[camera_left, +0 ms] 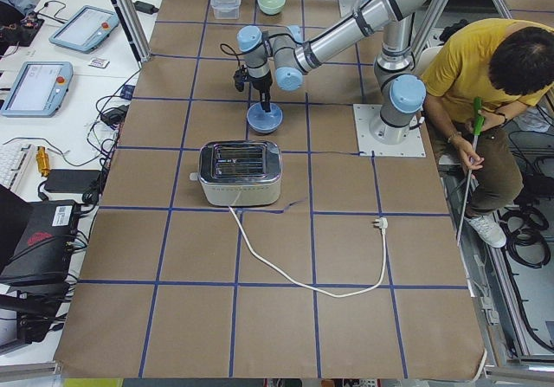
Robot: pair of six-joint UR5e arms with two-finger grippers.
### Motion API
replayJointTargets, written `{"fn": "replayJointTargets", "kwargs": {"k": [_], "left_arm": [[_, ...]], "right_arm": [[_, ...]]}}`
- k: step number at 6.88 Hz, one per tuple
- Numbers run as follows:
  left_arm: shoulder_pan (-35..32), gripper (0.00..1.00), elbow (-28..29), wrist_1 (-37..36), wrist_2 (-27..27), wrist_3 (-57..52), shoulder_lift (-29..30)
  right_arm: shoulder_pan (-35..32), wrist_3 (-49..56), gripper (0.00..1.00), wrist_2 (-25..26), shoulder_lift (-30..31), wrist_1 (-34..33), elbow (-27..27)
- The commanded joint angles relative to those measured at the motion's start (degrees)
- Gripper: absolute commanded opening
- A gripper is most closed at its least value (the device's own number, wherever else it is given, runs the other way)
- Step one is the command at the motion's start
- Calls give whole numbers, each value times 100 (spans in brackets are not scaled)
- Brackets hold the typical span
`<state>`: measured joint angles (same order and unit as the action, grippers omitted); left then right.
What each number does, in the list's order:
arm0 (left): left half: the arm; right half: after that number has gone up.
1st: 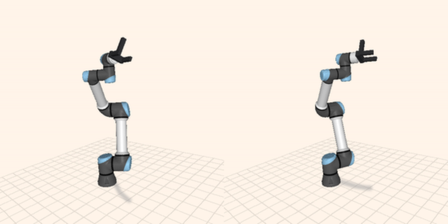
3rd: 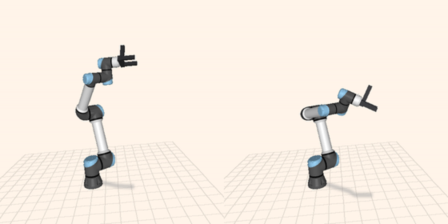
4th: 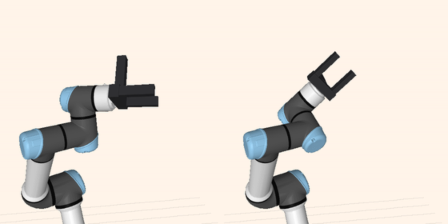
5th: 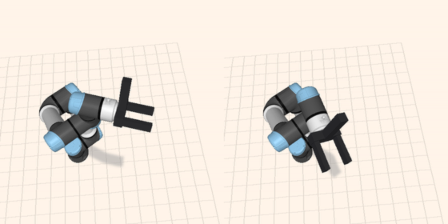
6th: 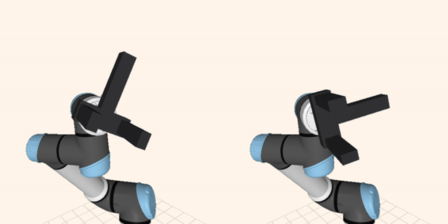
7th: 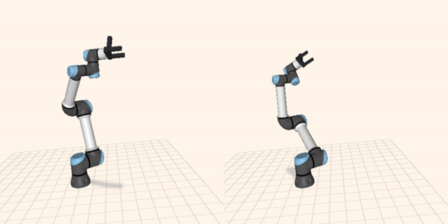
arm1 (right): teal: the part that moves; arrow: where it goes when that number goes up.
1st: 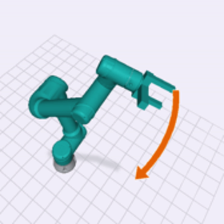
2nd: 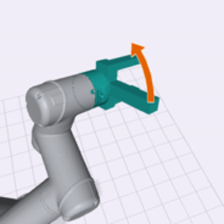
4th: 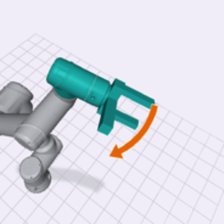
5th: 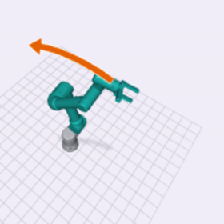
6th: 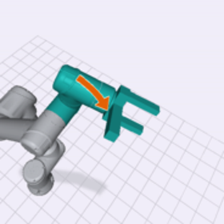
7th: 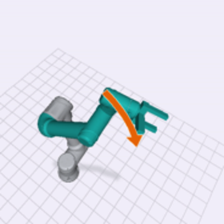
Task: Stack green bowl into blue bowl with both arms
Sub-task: 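Lower left gripper onto blue bowl rim while right gripper grasps green bowl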
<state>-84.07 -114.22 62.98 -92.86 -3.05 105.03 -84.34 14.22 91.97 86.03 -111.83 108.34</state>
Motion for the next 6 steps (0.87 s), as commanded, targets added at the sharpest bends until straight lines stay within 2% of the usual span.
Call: {"fn": "replayJointTargets", "kwargs": {"k": [1,2,3,4,5,6], "left_arm": [[-4,0,13,-22,14,-20,35],[-13,0,39,-22,31,-37,0],[-126,0,170,56,327,15,-174],[-310,0,450,396,487,233,-289],[-773,0,827,808,523,513,-325],[-1369,0,1100,960,567,1499,-230]], "right_arm": [[75,494,100,49,-602,-460,117],[75,528,100,32,-648,-462,135],[75,537,100,40,-753,-680,266],[84,772,100,40,-780,-1178,537],[93,1036,100,58,-824,-1714,827],[101,1047,100,49,-903,-1998,1030]]}}
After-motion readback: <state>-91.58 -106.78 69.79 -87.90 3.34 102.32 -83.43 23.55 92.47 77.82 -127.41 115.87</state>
